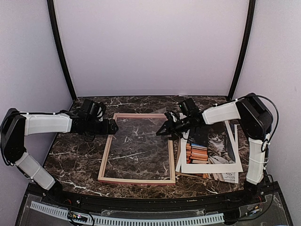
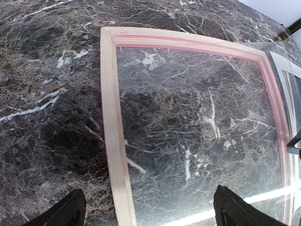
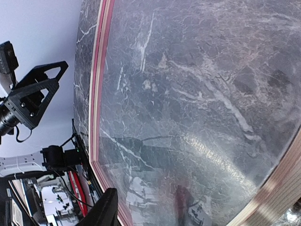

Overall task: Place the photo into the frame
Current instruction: Place the glass panel at the frame body.

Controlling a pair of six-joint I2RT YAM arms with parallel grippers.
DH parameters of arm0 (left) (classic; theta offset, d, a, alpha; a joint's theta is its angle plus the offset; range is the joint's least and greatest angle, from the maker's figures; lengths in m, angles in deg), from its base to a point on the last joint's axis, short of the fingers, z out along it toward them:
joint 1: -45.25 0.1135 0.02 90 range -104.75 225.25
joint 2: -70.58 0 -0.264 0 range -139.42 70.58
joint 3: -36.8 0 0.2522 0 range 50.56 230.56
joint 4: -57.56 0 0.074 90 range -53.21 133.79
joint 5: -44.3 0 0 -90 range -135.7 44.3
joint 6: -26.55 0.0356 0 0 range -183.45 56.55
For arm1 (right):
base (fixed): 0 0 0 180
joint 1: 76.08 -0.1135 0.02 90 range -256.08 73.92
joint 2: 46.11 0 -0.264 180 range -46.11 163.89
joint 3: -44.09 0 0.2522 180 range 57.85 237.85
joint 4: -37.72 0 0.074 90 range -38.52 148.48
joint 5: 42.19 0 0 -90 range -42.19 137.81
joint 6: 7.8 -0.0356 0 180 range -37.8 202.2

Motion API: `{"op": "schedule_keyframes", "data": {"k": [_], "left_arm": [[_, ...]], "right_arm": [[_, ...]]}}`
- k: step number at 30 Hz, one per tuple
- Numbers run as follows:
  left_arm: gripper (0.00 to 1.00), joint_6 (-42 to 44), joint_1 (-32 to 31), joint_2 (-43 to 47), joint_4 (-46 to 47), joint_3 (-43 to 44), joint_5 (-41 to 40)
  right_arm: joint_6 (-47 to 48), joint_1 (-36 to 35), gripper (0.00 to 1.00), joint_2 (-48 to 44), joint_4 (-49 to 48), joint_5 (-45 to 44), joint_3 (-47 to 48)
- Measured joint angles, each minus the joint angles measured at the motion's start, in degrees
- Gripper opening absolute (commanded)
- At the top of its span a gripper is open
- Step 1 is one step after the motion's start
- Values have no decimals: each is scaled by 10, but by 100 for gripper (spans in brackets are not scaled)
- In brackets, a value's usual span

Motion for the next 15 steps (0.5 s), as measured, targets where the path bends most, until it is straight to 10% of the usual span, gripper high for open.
{"op": "schedule_keyframes", "data": {"k": [15], "left_arm": [[97, -31, -62, -49, 77, 1, 61]], "right_arm": [[31, 0, 75, 0, 48, -39, 21]]}}
